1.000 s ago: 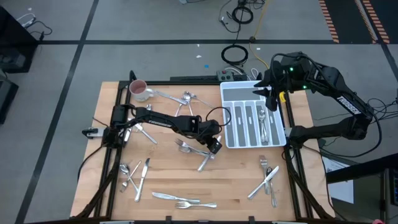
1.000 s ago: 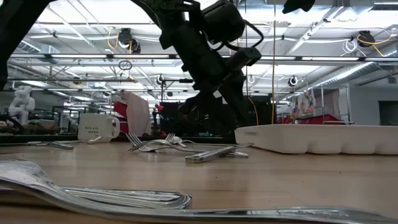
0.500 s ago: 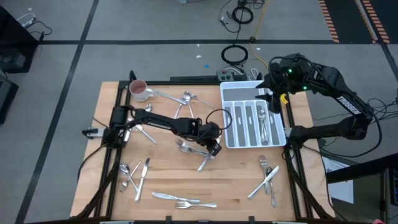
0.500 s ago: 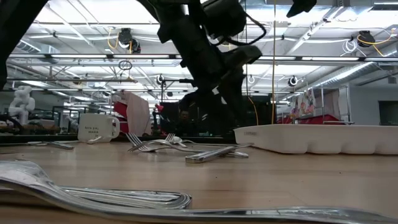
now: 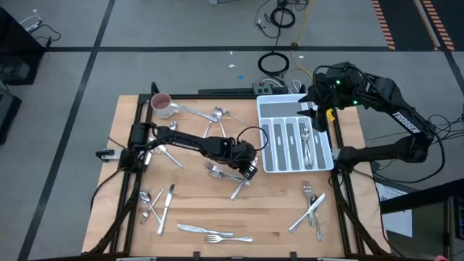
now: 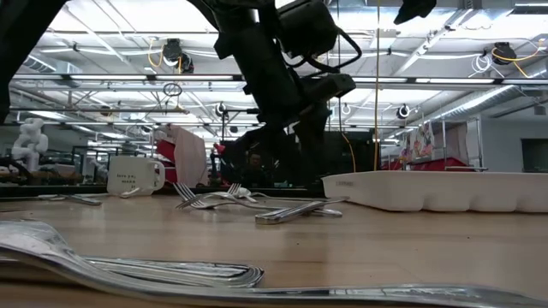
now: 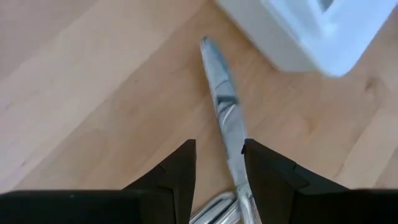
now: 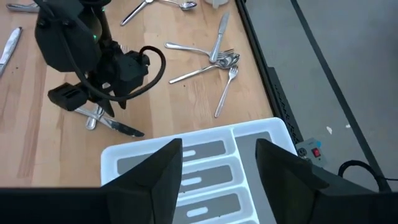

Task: Sort silverware
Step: Put the silver table knife into the silverware tray

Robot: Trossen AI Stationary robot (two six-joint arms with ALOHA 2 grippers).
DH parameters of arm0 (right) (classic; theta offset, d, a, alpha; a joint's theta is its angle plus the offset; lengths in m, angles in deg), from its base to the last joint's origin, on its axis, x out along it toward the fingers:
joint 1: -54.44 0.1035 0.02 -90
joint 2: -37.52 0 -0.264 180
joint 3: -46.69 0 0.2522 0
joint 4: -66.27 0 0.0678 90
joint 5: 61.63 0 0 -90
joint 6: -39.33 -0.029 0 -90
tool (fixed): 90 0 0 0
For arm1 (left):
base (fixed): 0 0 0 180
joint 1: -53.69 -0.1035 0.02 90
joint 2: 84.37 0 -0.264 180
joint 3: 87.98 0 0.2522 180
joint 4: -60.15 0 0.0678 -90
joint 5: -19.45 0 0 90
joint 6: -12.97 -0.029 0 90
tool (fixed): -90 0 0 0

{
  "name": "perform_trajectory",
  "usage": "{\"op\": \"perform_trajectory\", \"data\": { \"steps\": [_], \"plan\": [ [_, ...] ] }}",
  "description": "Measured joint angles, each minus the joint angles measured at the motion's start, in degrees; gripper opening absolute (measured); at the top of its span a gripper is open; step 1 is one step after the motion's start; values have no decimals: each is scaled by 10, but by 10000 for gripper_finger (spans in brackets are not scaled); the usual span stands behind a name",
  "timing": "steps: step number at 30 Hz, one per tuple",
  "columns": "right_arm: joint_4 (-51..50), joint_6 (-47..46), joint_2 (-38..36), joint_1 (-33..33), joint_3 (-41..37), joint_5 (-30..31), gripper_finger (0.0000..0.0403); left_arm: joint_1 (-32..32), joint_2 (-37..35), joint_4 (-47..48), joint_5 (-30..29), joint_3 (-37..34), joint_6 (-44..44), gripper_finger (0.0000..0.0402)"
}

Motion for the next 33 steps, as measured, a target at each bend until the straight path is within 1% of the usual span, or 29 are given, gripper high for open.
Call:
{"op": "perform_trajectory", "data": {
  "steps": [4, 7, 13, 19, 22, 26, 30, 33],
  "plan": [
    [0, -21, 0, 0, 0, 0, 193, 0, 0, -5, -1, 0, 2, 141],
    [0, -29, 0, 0, 0, 0, 193, 0, 0, -5, 8, 0, 27, 141],
    [0, -30, 0, 0, 0, 0, 193, 1, 0, -11, 17, 0, -2, 141],
    [0, -29, 0, 0, 0, 0, 193, 1, 0, -12, 92, 0, -43, 144],
    [0, -29, 0, 0, 0, 0, 192, 1, 0, -24, 117, 0, -60, 161],
    [0, -29, 0, 0, 0, 0, 192, 1, 0, -31, 115, 0, -61, 206],
    [0, -29, 0, 0, 0, 0, 192, 2, 0, -10, 63, 0, -25, 247],
    [0, -28, 0, 0, 0, 0, 192, 6, 0, -4, 48, 0, 13, 256]
  ]
}}
